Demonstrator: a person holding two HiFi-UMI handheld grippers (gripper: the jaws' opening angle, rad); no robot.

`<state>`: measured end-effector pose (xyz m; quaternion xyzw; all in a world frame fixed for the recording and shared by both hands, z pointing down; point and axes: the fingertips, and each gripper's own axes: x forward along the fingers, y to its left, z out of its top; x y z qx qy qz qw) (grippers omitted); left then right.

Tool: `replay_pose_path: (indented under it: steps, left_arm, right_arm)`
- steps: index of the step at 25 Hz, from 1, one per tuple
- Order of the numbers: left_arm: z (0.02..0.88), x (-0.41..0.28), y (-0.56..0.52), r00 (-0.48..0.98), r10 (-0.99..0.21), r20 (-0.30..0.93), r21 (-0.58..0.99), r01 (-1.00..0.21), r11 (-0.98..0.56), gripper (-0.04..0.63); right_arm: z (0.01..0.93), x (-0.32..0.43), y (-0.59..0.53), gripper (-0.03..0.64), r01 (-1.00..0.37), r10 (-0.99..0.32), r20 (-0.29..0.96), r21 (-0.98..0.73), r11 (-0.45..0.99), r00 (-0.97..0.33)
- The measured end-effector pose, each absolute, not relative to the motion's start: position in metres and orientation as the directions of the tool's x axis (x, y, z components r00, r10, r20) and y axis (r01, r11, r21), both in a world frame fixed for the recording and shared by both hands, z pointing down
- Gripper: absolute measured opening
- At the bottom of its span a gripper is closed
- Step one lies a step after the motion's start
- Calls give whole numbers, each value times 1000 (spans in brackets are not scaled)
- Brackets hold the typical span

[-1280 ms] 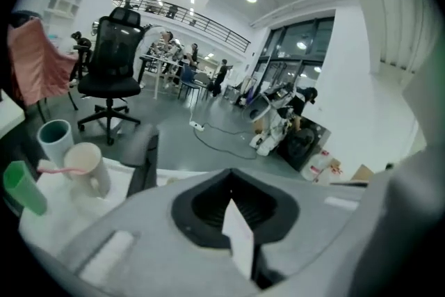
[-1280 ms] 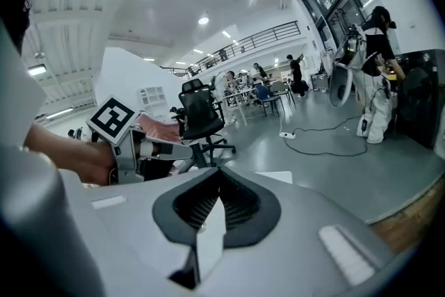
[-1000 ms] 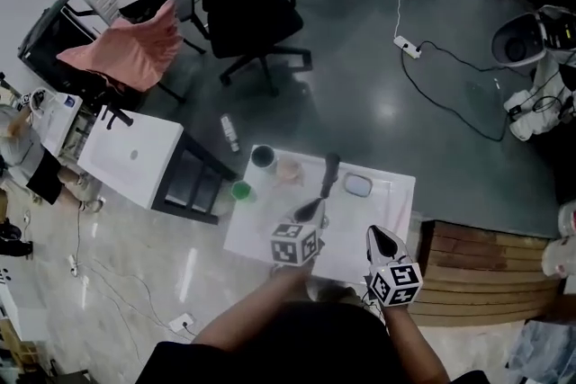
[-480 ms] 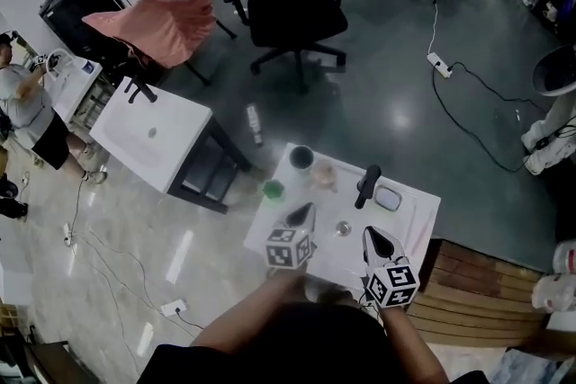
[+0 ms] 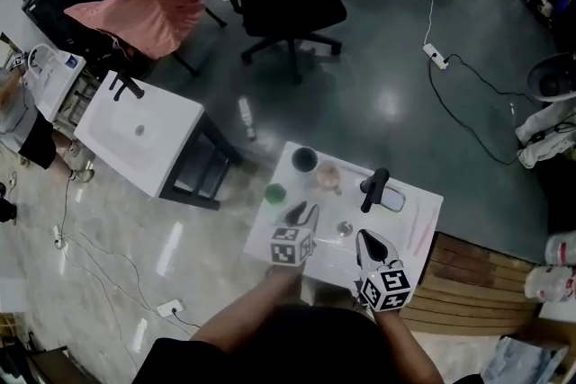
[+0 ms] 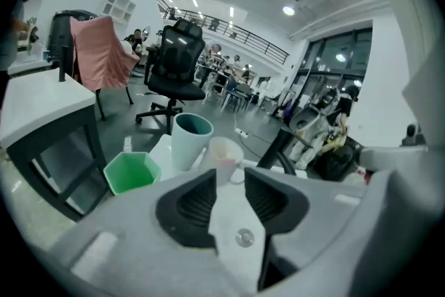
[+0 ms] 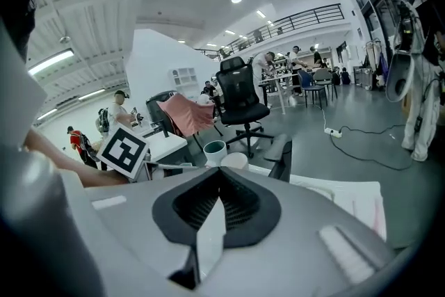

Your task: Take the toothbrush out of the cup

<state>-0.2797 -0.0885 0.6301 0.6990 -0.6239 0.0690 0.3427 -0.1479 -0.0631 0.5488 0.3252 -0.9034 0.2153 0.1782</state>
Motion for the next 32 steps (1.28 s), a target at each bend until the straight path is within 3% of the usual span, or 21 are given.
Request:
replay_pose_path:
  steps: [3, 9, 20, 32]
  left_arm:
    - [649, -279, -102, 232, -812, 536, 382, -924, -11, 163]
    - [677, -274, -135, 260, -796, 547, 324, -942, -85, 165]
    - [671, -272, -158, 224, -843, 489, 193, -970, -146, 31]
    - [601, -278, -149, 181, -891, 416, 199, -974, -104, 31]
  right_arm:
    - [553, -148, -65, 2, -689, -529, 476, -269, 674, -703]
    - [568, -134, -71, 2, -746, -567, 513, -260, 612, -644]
    - [577, -122, -64, 2, -794, -601, 537, -259, 549, -591]
    - [566, -98, -57, 2, -813, -640, 510, -262, 521, -575]
